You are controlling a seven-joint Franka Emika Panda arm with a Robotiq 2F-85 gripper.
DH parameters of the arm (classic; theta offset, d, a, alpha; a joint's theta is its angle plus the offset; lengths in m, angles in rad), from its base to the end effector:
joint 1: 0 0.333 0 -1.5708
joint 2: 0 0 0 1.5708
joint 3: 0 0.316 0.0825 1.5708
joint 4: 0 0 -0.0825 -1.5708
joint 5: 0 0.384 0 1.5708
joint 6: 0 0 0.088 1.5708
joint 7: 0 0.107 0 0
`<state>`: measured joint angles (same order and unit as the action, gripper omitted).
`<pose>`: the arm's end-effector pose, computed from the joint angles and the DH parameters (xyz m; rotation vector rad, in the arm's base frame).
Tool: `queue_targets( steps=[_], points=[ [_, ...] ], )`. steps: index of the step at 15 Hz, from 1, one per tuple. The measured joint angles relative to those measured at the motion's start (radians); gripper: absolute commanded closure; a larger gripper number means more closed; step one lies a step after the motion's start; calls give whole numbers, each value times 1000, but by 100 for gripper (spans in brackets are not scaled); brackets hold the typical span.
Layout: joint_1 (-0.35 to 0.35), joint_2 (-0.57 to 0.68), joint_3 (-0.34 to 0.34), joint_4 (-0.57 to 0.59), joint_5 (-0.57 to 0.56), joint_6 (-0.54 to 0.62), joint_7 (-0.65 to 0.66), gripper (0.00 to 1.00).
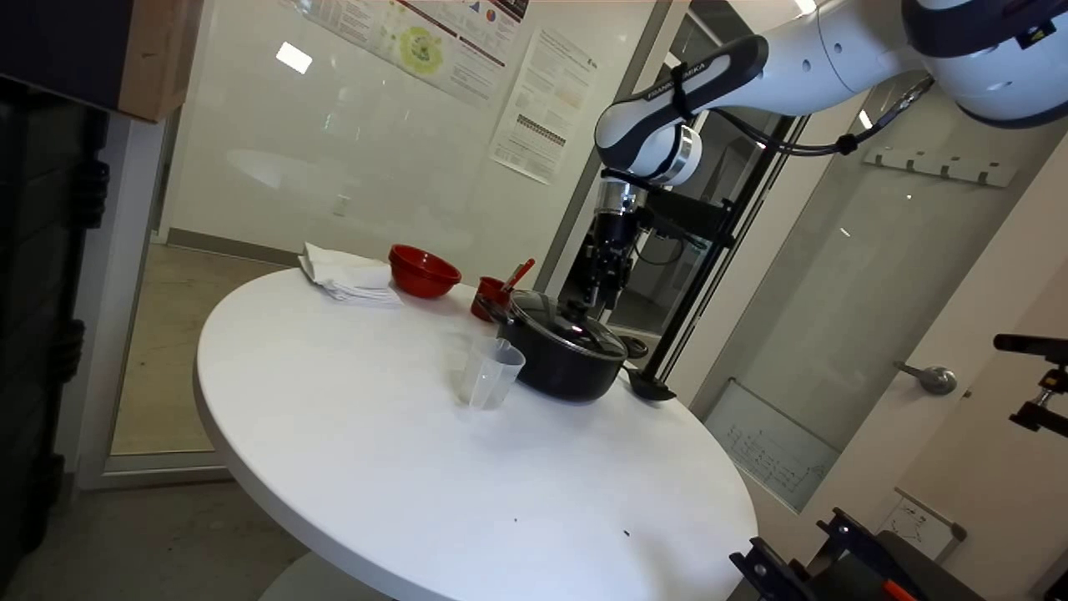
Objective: Remove the glass lid from the black pot
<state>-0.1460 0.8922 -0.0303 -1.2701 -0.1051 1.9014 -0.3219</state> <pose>0.7086 -0.1290 0.1961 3.0443 0.3070 -0.4339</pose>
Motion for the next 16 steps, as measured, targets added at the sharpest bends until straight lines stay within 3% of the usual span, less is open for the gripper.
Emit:
queue_targets(
  steps=[6,8,9,11,16],
  points=[
    [-2,0,0,0,-1,-27,-15,99],
    [-4,0,0,0,-1,-35,-16,100],
    [-5,0,0,0,-1,-37,-17,71],
    [-7,0,0,0,-1,-39,-17,71],
    [7,0,-1,0,-79,42,-40,36]
  ],
)
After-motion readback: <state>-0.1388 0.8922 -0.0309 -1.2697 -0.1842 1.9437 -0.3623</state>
